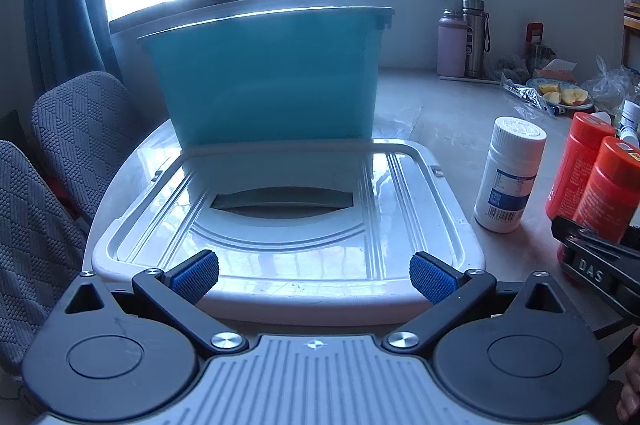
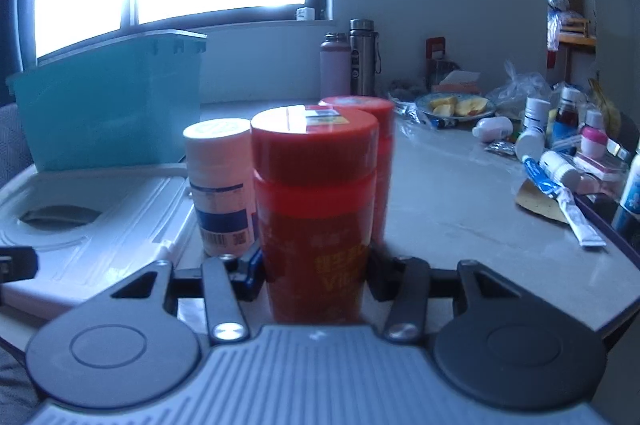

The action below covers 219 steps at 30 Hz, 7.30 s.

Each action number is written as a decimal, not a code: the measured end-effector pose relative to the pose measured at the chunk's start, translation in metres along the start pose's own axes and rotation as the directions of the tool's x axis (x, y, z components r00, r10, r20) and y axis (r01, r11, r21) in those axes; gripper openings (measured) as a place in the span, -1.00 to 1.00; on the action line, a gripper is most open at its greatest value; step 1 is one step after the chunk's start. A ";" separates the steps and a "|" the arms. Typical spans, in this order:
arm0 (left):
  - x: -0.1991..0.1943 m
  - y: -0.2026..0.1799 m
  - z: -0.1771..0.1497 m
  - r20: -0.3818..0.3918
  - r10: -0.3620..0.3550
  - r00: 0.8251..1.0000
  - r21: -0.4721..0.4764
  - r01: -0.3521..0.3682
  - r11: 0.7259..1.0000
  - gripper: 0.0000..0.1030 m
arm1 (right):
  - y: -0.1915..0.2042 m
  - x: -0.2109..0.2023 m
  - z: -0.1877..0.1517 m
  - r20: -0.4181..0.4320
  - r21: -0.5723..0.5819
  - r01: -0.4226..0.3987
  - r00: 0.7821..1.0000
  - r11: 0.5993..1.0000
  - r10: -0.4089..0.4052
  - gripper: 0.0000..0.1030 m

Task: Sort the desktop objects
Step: 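Reach the right tool to the large orange bottle and close on it, then grasp the white pill bottle with the left tool while the right tool holds the orange bottle, then carry both held bottles over the teal bin with both tools, then open the right tool over the bin while the left tool releases the white bottle, then withdraw both open tools from the teal bin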

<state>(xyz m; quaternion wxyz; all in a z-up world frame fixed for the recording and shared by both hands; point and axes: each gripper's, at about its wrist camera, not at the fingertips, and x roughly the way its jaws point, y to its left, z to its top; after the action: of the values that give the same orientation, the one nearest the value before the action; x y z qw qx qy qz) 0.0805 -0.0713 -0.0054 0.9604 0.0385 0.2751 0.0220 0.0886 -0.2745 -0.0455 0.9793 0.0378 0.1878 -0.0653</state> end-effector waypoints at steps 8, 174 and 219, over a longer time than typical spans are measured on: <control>-0.010 -0.026 0.013 -0.002 -0.082 0.997 0.025 0.082 0.996 0.99 | -0.020 -0.038 0.010 -0.003 0.002 0.042 0.999 0.999 -0.042 -0.05; 0.276 0.154 0.341 -0.077 -0.066 0.995 -0.036 0.063 0.997 0.61 | 0.207 0.196 0.237 -0.113 -0.132 -0.151 0.984 0.980 0.136 0.33; -0.038 0.134 0.090 -0.062 -0.115 0.991 -0.051 0.112 0.992 0.63 | 0.085 -0.090 0.078 -0.049 -0.051 0.002 0.999 0.999 -0.004 0.38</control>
<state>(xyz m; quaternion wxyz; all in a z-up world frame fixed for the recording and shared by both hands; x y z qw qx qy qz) 0.0932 0.0543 0.1024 0.9513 -0.0007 0.3073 -0.0249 0.0457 -0.1877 0.0644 0.9750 0.0140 0.2133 -0.0609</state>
